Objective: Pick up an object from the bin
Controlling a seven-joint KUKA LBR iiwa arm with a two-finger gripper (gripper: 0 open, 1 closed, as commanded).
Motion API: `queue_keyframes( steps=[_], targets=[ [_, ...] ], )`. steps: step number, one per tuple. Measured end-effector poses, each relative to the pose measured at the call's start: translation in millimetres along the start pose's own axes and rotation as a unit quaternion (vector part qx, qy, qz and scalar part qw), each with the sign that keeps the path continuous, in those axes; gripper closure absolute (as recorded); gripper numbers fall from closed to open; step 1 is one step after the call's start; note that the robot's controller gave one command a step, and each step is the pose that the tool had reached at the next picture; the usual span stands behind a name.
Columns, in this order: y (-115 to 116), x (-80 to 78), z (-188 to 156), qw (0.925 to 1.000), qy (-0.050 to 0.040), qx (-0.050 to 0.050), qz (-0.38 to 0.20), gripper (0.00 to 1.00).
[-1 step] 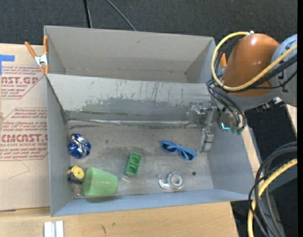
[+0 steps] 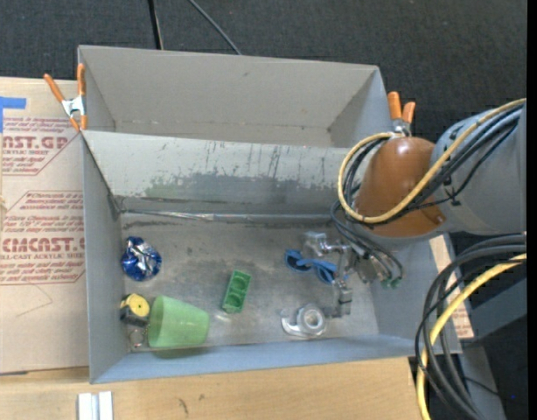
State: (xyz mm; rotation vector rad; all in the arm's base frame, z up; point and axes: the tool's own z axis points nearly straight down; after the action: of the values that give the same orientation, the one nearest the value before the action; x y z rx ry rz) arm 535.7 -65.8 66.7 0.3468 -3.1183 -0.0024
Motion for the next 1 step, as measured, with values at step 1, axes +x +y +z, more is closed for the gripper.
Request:
queue_keyframes(
  steps=[1],
  targets=[
    [-0.8,-3.3,-4.6,1.0000,-0.0052,0.002,0.000,1.00]
  ],
)
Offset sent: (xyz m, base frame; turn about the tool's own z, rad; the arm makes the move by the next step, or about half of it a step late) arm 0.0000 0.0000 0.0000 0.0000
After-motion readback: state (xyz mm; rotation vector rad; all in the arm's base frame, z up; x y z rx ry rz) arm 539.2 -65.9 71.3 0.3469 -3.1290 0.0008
